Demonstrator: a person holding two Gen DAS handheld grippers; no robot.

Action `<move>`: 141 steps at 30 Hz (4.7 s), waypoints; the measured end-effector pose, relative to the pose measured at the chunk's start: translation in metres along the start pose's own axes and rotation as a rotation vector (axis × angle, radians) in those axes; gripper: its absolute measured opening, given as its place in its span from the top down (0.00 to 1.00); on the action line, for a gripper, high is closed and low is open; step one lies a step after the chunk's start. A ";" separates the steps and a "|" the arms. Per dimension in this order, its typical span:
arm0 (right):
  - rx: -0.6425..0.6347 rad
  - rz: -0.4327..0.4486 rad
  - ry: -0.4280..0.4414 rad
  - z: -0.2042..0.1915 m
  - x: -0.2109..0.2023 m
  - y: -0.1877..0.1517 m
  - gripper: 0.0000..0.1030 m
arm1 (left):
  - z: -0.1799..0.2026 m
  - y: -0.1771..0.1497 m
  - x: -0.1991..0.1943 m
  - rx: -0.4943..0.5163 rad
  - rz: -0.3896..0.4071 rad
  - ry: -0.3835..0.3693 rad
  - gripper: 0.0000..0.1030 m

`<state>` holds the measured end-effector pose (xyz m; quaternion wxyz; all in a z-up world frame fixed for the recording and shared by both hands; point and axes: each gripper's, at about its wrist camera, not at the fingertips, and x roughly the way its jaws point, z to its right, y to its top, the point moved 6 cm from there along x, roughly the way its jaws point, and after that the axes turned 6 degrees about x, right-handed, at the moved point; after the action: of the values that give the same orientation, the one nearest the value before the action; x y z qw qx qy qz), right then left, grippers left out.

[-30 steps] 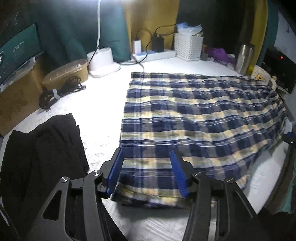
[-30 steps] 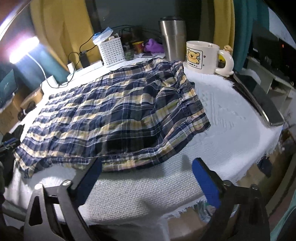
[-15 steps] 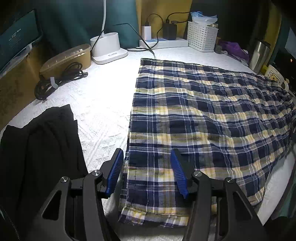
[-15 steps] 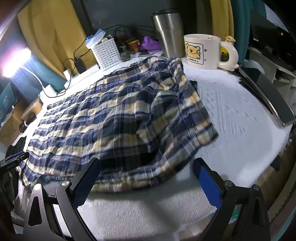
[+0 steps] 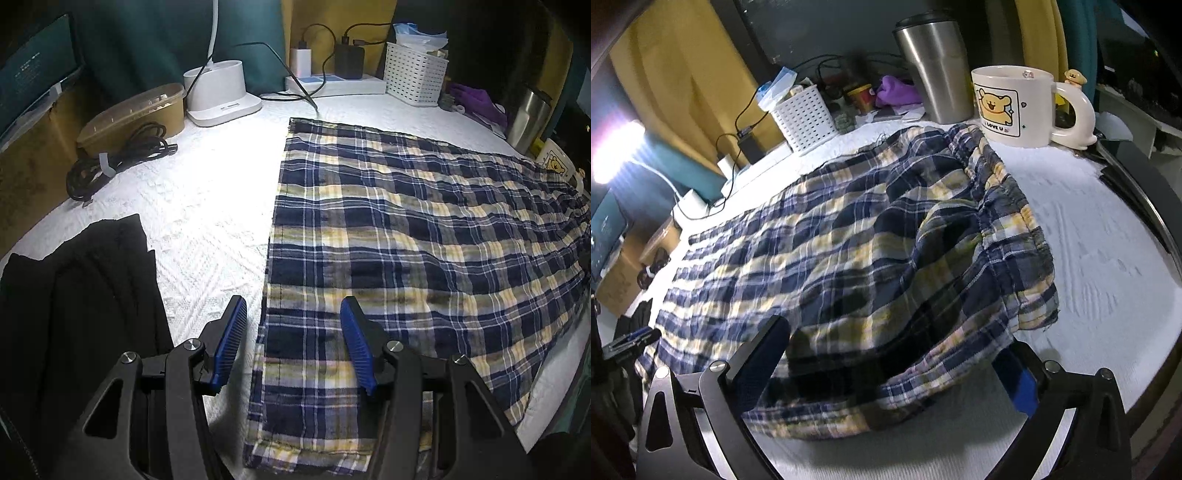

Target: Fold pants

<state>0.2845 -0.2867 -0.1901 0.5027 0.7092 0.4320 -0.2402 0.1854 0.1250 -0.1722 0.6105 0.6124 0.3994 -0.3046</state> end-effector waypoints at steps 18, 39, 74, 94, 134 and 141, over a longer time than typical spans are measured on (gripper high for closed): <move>0.118 0.000 0.004 0.010 0.007 0.018 0.00 | -0.002 0.022 0.011 -0.033 0.018 -0.039 0.49; 0.104 0.022 -0.090 0.019 0.020 0.035 0.00 | 0.004 0.036 0.027 -0.036 0.021 -0.084 0.49; 0.152 0.074 0.167 0.026 0.001 0.048 0.91 | 0.045 0.046 -0.008 0.052 0.083 -0.057 0.49; 0.082 0.140 0.108 -0.004 -0.044 0.063 0.91 | 0.033 0.031 0.002 0.040 0.077 -0.137 0.66; -0.120 0.161 0.045 -0.135 -0.058 0.055 0.91 | -0.039 0.040 -0.015 -0.001 0.182 -0.168 0.62; -0.181 0.127 0.067 -0.175 -0.042 0.046 0.91 | -0.066 0.034 -0.017 -0.027 0.192 -0.155 0.62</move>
<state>0.2862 -0.1465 -0.0674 0.5640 0.6947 0.4226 -0.1440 0.1984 0.1905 -0.1358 0.6741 0.6141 0.2948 -0.2856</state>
